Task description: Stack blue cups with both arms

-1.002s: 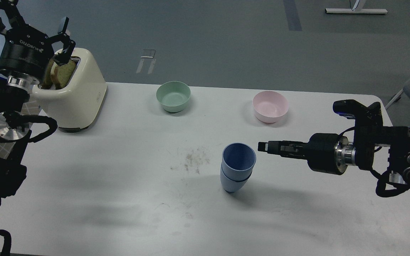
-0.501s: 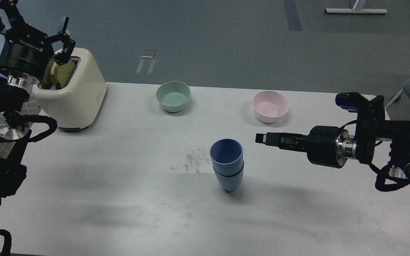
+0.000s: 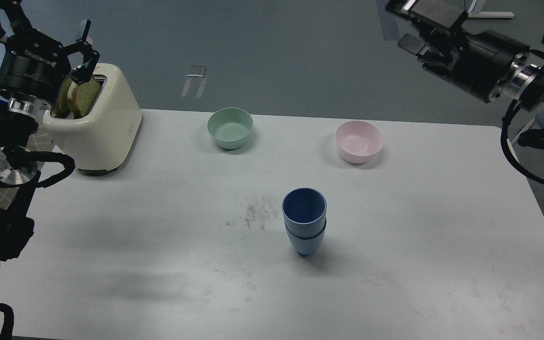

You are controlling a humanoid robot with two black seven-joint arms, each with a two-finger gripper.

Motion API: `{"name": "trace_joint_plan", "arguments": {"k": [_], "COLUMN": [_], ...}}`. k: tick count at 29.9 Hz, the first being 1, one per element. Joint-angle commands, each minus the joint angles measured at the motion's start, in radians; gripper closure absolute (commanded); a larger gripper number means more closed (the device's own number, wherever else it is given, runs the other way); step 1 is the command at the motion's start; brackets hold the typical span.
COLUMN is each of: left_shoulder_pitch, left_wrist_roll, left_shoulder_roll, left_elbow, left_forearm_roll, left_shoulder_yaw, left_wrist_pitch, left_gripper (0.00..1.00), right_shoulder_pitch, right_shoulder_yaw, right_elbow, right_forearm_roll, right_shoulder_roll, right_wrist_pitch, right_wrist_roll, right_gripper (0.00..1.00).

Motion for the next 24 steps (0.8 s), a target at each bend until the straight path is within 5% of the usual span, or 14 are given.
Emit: {"name": "trace_joint_plan", "arguments": {"k": [1,9,17,24], "left_shoulder_pitch": [-0.001,-0.024,-0.066,-0.115], "left_wrist_roll": [0.002,0.08,0.08,0.118], "left_shoulder_roll": [0.016,0.036,0.036,0.034], "left_elbow": [0.0,0.042,0.072,0.118], "left_forearm_roll": [0.0,0.0,0.0,0.002], "left_shoulder_yaw": [0.005,0.003,0.003,0.005], "left_wrist_pitch": [-0.003,-0.003,-0.002,-0.003], "left_gripper": [0.02,0.02,0.02,0.02], "right_shoulder_pitch": [0.007,0.025,0.027,0.011], "right_shoulder_yaw": [0.216,0.457,0.467,0.475], "right_elbow": [-0.136,-0.32,-0.475,-0.492], "right_forearm_roll": [0.001,0.118,0.447,0.505], "right_shoulder_roll": [0.11,0.228,0.254,0.253], "right_wrist_pitch": [0.0,0.0,0.0,0.0], "right_wrist_roll": [0.003,0.012,0.018,0.089], "right_gripper": [0.0,0.0,0.0,0.0]}}
